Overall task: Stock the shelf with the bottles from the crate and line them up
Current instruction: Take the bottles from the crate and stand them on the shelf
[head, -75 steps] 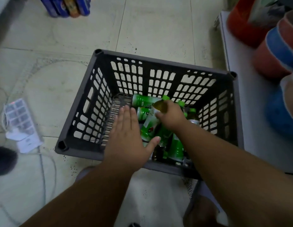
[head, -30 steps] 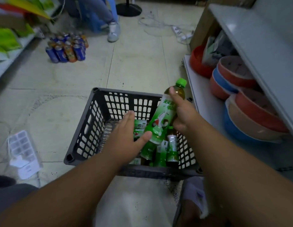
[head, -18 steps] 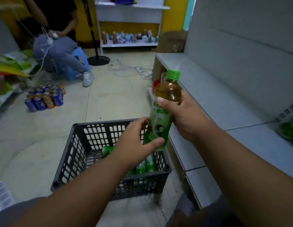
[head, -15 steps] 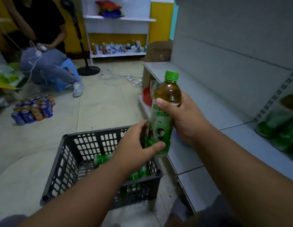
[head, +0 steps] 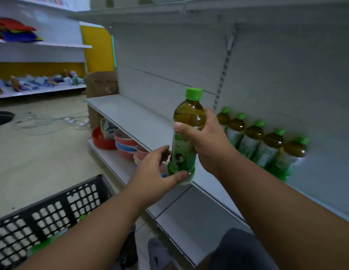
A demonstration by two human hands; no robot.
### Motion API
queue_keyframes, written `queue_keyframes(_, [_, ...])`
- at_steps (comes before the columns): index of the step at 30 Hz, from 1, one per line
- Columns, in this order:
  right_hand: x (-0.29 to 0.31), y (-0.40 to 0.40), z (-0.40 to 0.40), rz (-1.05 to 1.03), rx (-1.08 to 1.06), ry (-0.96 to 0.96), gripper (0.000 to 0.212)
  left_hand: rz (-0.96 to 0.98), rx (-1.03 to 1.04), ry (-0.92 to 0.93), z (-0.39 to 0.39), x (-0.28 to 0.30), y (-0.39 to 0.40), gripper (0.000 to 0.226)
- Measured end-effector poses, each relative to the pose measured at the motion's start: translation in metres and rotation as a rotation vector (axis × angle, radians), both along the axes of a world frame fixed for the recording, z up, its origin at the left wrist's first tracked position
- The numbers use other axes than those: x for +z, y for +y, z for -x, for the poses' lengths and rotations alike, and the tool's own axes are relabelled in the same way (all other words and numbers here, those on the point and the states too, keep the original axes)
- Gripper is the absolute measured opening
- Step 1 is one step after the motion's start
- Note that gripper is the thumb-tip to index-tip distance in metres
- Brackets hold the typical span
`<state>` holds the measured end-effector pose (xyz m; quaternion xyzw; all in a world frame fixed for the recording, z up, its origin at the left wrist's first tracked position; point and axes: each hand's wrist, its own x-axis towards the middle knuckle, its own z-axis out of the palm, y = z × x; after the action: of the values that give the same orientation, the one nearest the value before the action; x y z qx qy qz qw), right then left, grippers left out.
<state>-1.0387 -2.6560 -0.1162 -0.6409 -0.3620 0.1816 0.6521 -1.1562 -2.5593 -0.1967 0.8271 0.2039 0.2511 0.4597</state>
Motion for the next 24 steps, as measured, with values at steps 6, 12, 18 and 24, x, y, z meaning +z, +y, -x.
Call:
queue_keyframes(6, [0.007,-0.065,-0.031,0.034,-0.227,-0.015,0.066,-0.053,-0.208,0.009,-0.055,0.009,-0.041,0.091])
queue_keyframes(12, [-0.020,-0.128,-0.071,0.127,-0.485,-0.104,0.059,-0.217,-0.392,0.030,-0.125,-0.015,-0.084,0.085])
queue_keyframes(18, [-0.060,-0.194,-0.123,0.275,-0.777,-0.165,0.059,-0.426,-0.580,0.188,-0.205,-0.049,-0.124,0.102])
queue_keyframes(24, [-0.096,-0.231,-0.175,0.355,-0.926,-0.162,0.062,-0.607,-0.676,0.363,-0.275,-0.094,-0.157,0.103])
